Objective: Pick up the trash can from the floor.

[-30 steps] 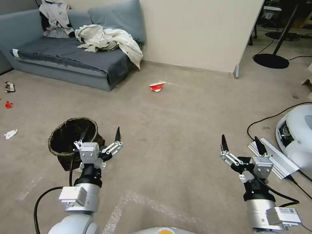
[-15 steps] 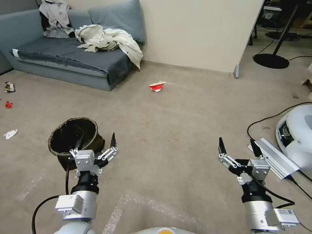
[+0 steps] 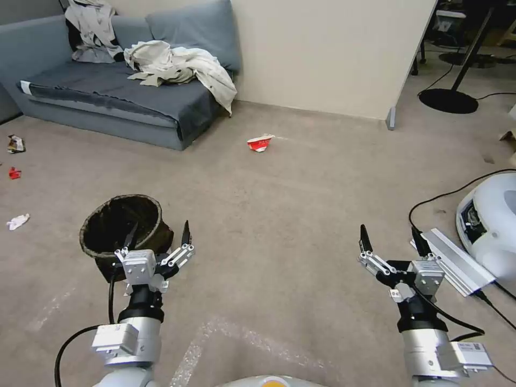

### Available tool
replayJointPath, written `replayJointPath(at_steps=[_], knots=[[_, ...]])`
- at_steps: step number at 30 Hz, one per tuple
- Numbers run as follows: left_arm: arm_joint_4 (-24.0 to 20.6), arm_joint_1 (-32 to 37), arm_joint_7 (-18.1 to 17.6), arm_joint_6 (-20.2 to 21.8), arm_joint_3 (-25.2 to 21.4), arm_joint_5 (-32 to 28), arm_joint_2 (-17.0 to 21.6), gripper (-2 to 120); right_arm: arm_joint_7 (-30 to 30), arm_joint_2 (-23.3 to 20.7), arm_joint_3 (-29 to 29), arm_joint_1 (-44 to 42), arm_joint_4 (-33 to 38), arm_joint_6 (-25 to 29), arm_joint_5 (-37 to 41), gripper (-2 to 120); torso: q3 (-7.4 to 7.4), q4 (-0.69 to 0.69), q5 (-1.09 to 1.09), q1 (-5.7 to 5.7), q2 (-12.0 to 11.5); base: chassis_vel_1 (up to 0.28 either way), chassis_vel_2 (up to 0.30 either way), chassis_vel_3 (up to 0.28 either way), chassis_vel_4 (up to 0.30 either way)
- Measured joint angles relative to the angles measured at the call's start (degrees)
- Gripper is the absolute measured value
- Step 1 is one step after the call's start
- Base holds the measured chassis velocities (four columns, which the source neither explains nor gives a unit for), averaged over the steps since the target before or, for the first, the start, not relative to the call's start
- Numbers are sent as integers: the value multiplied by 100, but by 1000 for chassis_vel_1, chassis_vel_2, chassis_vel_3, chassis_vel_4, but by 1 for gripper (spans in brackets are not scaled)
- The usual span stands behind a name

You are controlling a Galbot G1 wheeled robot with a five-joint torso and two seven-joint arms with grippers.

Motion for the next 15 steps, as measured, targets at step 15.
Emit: replayJointPath(at_steps=[15], knots=[[55, 50, -2, -150, 20, 48, 16, 100, 0, 3, 8, -27, -23, -16, -69, 100, 0, 0, 0, 0, 0, 15, 11, 11, 16]])
